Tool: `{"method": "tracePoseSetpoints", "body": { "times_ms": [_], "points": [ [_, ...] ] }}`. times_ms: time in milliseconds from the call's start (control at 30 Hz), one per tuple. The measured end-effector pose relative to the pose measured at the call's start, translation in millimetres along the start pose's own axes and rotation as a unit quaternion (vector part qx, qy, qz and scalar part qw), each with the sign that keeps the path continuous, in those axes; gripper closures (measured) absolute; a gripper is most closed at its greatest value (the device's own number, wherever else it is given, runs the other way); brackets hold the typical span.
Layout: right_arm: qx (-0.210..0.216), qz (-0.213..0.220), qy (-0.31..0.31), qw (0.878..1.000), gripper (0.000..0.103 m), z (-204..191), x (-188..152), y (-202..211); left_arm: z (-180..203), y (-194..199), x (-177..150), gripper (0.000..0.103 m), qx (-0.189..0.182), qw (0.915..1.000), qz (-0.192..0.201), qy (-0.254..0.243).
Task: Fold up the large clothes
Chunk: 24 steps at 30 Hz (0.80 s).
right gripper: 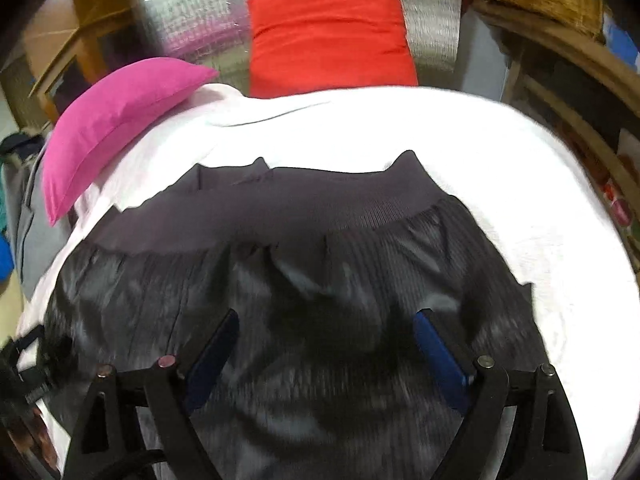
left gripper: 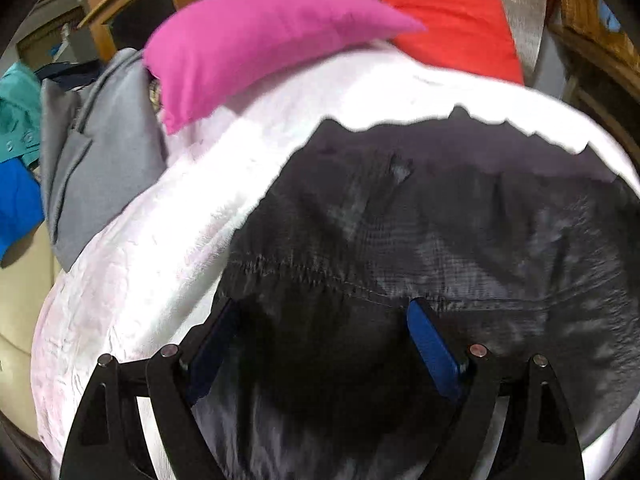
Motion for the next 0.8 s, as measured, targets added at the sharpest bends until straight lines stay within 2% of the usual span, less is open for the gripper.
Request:
{"method": "tracePoseSetpoints", "body": {
  "times_ms": [100, 200, 333, 433, 500, 800],
  "points": [
    [-0.016, -0.030, -0.013, 0.999, 0.012, 12, 4, -28, 2, -11, 1, 0.012, 0.004, 1.0000, -0.001, -0.003],
    [-0.014, -0.030, -0.011, 0.999, 0.010, 13, 8, -32, -4, -18, 3, 0.010, -0.011, 0.9999, -0.012, 0.006],
    [0.017, -0.008, -0.025, 1.000, 0.010, 18, 12, -12, -9, -5, 5, 0.010, -0.005, 0.9999, -0.013, 0.008],
    [0.014, 0.009, -0.038, 0.999, 0.010, 34, 11, 1, -12, 13, 12, 0.010, -0.003, 0.9997, 0.024, 0.007],
    [0.018, 0.004, -0.046, 0.999, 0.010, 42, 6, 5, -10, 17, 16, 0.010, -0.008, 0.9994, 0.034, 0.007],
    [0.019, 0.002, -0.019, 1.000, 0.010, 46, -17, 29, 6, 16, 23, 0.010, -0.019, 0.9993, 0.032, 0.001]
  ]
}}
Point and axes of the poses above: each gripper's, at about its wrist camera, not at the fingertips, and y roughly against the way its jaws point, z to its right, x to its top, the point moved 8 cm from there along -y, roughly the way its jaws point, and after that the axes turned 12 degrees about -z, right-handed, at the moved point
